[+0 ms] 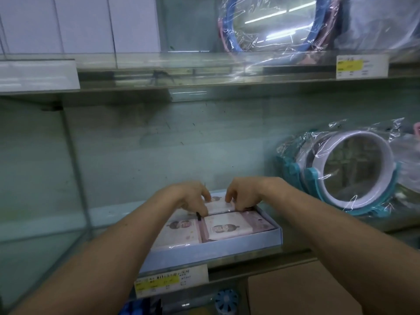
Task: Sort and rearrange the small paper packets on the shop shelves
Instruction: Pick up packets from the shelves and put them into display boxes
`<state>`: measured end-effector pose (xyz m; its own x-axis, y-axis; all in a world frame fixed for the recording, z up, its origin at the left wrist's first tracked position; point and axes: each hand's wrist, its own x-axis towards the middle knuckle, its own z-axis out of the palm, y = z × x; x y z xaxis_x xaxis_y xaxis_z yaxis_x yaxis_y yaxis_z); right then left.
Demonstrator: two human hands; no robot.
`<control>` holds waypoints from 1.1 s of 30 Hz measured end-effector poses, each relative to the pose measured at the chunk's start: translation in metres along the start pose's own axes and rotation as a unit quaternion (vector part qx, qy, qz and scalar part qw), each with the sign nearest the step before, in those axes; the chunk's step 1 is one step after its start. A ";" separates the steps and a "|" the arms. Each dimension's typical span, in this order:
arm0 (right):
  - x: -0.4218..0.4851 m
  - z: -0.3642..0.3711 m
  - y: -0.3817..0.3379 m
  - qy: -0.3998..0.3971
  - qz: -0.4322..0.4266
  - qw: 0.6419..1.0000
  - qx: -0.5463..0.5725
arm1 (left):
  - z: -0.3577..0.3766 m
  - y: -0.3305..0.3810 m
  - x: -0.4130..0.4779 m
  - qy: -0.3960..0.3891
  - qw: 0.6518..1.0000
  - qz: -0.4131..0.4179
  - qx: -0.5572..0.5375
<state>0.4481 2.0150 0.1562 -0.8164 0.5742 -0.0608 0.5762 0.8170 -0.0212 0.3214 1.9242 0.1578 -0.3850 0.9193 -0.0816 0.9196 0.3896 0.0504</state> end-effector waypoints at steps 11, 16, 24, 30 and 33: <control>-0.028 -0.009 -0.018 0.013 -0.080 0.995 0.056 | -0.010 -0.018 -0.036 -0.019 0.996 -0.023 -0.081; -0.047 -0.006 -0.036 -0.089 -0.117 0.989 0.024 | -0.008 -0.023 -0.065 -0.086 0.993 -0.041 -0.064; -0.051 0.001 -0.031 -0.086 -0.121 0.988 0.033 | 0.003 -0.014 -0.077 -0.052 0.997 -0.047 -0.038; -0.046 -0.011 -0.035 -0.106 -0.109 0.988 0.031 | 0.000 -0.012 -0.081 -0.056 0.996 -0.049 -0.045; -0.033 -0.014 -0.037 -0.063 -0.076 0.995 0.013 | -0.004 -0.015 -0.074 -0.033 0.996 -0.075 -0.042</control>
<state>0.4535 1.9664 0.1730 -0.8838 0.4317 -0.1804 0.4488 0.8912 -0.0657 0.3361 1.8503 0.1669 -0.5089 0.8458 -0.1605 0.8414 0.5281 0.1151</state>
